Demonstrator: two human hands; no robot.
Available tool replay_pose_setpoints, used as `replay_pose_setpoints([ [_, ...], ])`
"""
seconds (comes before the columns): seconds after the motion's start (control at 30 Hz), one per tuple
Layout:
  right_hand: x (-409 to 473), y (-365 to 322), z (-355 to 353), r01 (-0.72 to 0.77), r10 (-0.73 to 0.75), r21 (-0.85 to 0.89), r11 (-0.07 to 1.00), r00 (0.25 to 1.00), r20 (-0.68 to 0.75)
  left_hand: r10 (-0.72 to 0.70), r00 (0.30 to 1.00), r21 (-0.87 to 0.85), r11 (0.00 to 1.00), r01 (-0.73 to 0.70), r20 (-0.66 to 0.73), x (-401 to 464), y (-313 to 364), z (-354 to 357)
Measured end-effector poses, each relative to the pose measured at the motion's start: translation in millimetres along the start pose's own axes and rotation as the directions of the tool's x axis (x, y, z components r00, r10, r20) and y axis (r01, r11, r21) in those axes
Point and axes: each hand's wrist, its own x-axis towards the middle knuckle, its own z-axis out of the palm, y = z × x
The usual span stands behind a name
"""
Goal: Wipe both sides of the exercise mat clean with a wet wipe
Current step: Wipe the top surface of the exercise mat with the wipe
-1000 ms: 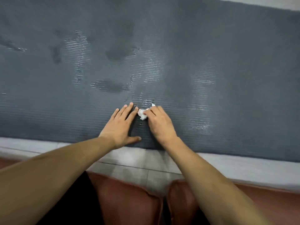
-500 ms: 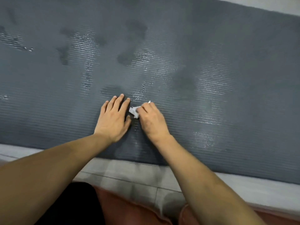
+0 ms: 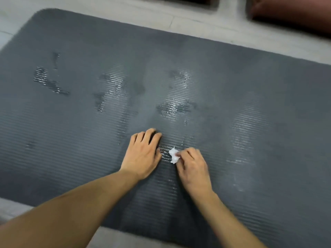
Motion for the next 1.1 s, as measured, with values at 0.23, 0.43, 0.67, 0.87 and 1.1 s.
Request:
replay_pose_setpoints([
  [0.23,152.3,80.3,-16.0,-0.366,0.326,-0.032,0.930,0.862,-0.389,-0.038,0.998,-0.022,0.999,0.037,-0.052,62.8,-56.1,-7.8],
  [0.43,178.6,99.0,30.2,-0.474,0.391,-0.110,0.874,0.817,-0.423,-0.077,0.990,-0.084,0.994,0.067,-0.119,131.2,-98.4,-7.0],
  [0.67,183.7,93.2,28.7,-0.500,0.408,-0.133,0.856,0.810,-0.421,-0.023,0.993,-0.091,0.996,0.012,-0.114,221.4,-107.3,-11.6],
  [0.87,188.4,94.0,24.8,-0.494,0.406,-0.125,0.861,0.814,-0.415,-0.013,0.999,-0.036,0.999,0.011,-0.050,236.4,-104.7,-3.2],
  [1.1,212.0,93.0,2.6,-0.562,0.549,0.105,0.820,0.723,-0.420,-0.027,0.998,0.020,0.999,0.028,-0.062,240.5,-103.5,0.3],
])
